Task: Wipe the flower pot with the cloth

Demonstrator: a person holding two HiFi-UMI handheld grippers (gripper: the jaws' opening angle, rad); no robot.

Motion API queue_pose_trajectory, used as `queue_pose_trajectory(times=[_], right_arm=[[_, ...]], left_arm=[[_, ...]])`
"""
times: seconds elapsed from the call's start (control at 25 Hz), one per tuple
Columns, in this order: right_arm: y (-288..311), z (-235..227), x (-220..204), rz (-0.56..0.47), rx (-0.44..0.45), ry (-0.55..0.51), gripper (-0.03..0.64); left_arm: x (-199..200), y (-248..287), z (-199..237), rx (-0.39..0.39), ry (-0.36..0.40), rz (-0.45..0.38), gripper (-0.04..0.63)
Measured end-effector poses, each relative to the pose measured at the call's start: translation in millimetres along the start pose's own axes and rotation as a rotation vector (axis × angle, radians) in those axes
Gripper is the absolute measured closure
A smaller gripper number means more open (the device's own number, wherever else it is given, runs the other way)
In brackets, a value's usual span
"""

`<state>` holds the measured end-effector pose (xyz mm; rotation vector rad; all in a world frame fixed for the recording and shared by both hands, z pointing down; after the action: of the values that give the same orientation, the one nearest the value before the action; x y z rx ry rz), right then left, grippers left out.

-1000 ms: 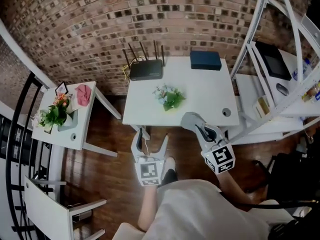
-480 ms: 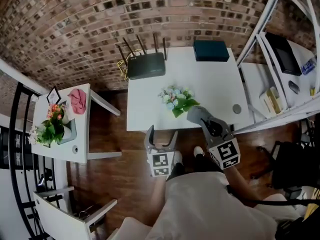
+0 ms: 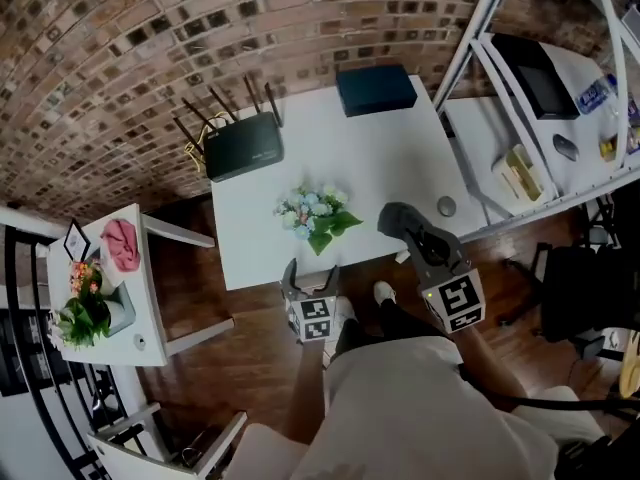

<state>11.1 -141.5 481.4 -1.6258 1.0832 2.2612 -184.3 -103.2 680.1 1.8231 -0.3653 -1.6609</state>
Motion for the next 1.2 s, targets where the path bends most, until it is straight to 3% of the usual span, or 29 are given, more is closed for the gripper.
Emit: queue_pose_trajectory(times=[0.08, 0.16, 0.2, 0.36, 0.6, 0.72, 0.88, 1.08, 1.2], right_arm=[[-6, -16, -9, 0.016, -0.039, 0.019, 0.614], [-14, -31, -19, 0.034, -0.086, 0.041, 0.614], [-17, -37, -23, 0.041, -0.108, 0.048, 0.614], [-25, -55, -34, 0.063, -0.142, 0.067, 0.614], [-28, -61, -41, 0.097, -0.154, 0.020, 0.614], [-26, -61, -40, 0.095, -0.139, 0.000, 0.614], [-25, -62, -37, 0.081, -0.125, -0.002, 0.614], [-21, -68, -37, 0.067, -0.108, 0.017, 0.614], [-16, -68, -30, 0.041, -0.084, 0.034, 0.614]], left_arm=[[-4, 16, -1, -0.013, -0.023, -0.008, 0.130], [-7, 32, 2, -0.014, -0.065, -0.042, -0.004], [-9, 41, 5, -0.011, -0.085, -0.053, -0.035], [-10, 76, 16, -0.001, -0.119, -0.062, -0.035], [9, 110, 27, 0.055, -0.094, -0.109, -0.037], [11, 127, 26, 0.055, -0.142, -0.070, -0.037], [14, 133, 23, -0.023, -0.146, 0.041, -0.032], [30, 122, 10, -0.198, -0.330, 0.053, -0.031], [33, 112, 2, -0.283, -0.353, 0.121, -0.031]])
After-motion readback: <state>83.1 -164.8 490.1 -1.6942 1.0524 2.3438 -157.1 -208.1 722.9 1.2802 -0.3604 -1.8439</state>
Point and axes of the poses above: the fingertips, and each gripper's own axes: y forward along the fingers, z to its left, x out of its top, the point moved 3 cm from there along -y, backward along the fingers, and after that the axes turned 5 degrees about z, right-handed, at the moved point
